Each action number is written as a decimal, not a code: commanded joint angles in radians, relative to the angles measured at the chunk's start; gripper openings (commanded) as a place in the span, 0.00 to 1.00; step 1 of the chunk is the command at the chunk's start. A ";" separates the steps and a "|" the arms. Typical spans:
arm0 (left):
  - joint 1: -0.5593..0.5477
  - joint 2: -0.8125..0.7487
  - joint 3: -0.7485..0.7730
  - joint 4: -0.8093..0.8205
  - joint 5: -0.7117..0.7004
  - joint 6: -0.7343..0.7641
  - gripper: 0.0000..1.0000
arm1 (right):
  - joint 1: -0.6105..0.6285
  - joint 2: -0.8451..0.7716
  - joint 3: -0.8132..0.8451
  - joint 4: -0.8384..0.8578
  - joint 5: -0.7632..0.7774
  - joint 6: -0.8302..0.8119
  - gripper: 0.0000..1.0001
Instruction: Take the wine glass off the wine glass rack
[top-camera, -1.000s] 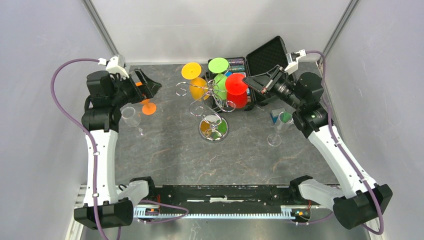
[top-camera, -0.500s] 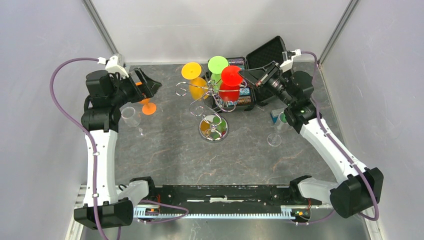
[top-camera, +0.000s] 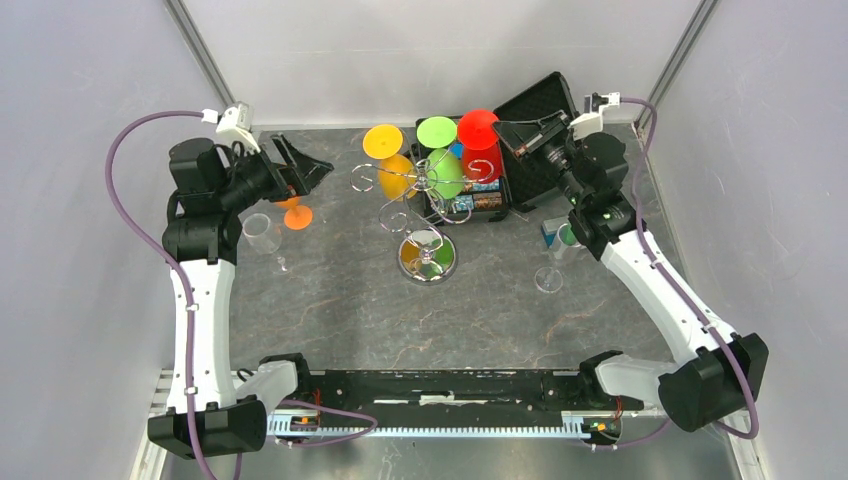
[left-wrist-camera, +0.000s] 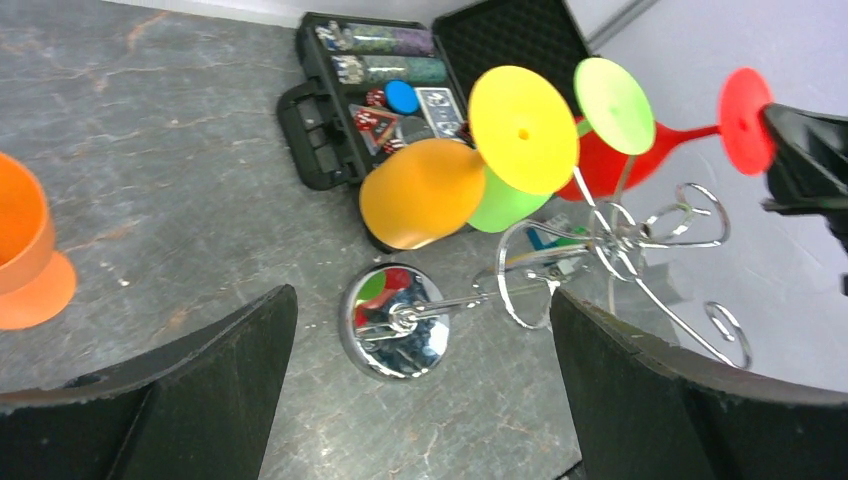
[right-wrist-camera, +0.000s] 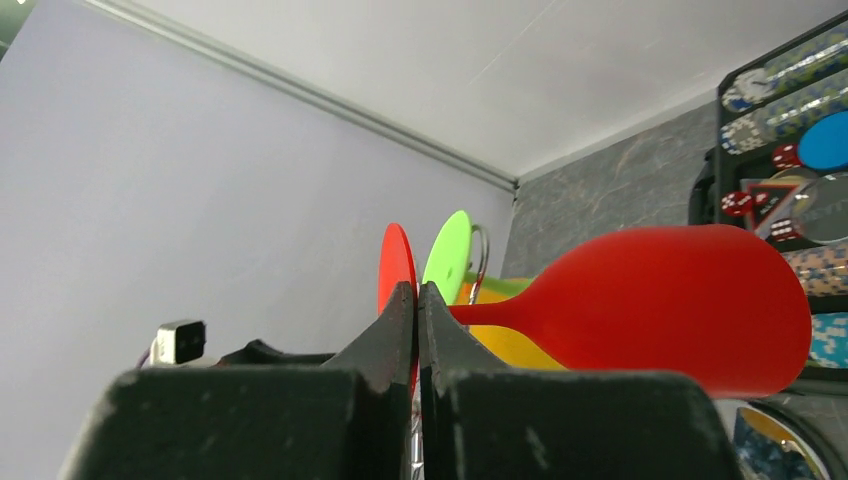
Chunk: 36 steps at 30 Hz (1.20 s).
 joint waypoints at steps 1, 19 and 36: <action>0.003 -0.015 0.034 0.100 0.125 -0.087 1.00 | 0.003 -0.038 0.032 0.016 0.113 -0.047 0.00; -0.297 0.001 0.009 0.508 0.200 -0.403 1.00 | 0.003 -0.242 0.007 0.305 0.000 0.022 0.00; -0.534 0.310 0.110 1.093 0.097 -0.865 1.00 | 0.003 -0.295 -0.088 0.591 -0.175 0.412 0.00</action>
